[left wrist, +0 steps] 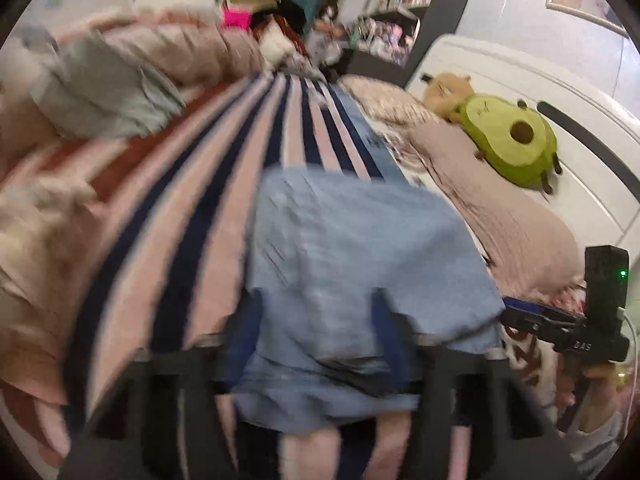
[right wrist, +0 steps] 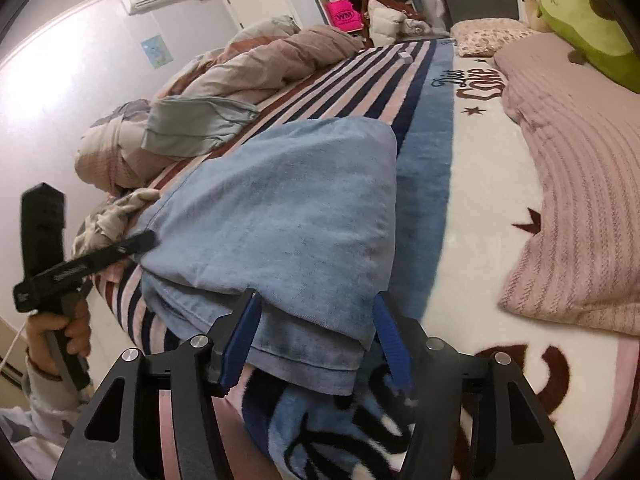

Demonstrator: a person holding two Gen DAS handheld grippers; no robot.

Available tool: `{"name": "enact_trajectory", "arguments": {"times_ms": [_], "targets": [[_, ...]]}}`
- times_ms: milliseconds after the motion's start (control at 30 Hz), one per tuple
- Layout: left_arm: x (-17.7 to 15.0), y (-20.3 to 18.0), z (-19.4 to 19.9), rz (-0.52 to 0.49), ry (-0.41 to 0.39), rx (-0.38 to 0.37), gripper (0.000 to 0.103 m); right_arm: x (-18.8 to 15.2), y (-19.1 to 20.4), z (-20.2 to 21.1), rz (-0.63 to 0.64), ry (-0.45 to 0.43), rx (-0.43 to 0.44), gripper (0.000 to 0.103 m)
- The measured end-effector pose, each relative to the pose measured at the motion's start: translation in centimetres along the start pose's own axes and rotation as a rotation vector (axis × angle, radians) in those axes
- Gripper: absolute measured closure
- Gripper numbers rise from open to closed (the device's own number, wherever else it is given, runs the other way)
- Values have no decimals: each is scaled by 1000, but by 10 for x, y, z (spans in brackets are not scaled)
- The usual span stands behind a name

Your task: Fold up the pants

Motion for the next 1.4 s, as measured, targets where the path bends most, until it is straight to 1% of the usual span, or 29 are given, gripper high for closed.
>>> {"name": "enact_trajectory", "arguments": {"times_ms": [67,133,167,233,267,433,567,767,800,867,900,1033,1067,1133,1267,1400], "targets": [[7,4,5,-11,-8,-26,45,7,-1,3,-3,-15,0,37],[10,9,3,-1,-2,-48,45,15,0,3,-3,-22,0,34],[10,10,1,4,4,-66,45,18,1,2,-1,-23,0,28],[10,13,-6,23,17,-106,45,25,4,-2,6,-22,0,20],[9,15,-9,26,24,-113,45,27,5,-4,9,-19,0,18],[2,19,-34,44,70,-145,45,29,2,-26,-10,37,2,16],[-2,21,-46,55,87,-164,45,26,-3,-43,-33,79,13,16],[-5,21,-59,60,99,-188,45,22,-10,-57,-87,116,74,16],[-5,21,-59,59,98,-191,48,22,-9,-58,-93,122,87,17],[-5,20,-60,60,97,-202,54,20,-7,-62,-104,135,115,22],[-5,20,-61,57,97,-204,58,20,-5,-64,-106,139,116,22],[-4,15,-61,39,94,-203,68,20,-1,-64,-89,141,109,38],[-3,14,-61,37,93,-200,70,20,1,-63,-78,139,96,40],[-1,12,-59,25,89,-190,72,21,3,-62,-65,135,79,44],[2,11,-54,19,74,-185,77,24,5,-56,-68,112,75,59],[7,10,-46,10,56,-176,79,28,9,-48,-63,87,78,66]]}}
Point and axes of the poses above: each gripper's, at about its wrist camera, not at the fingertips, and z roughly against the way its jaws point, y to its left, x to its top, the point moved 6 cm from there along -z, roughly the way its jaws point, and after that the axes turned 9 degrees about -z, right-handed, at the moved point
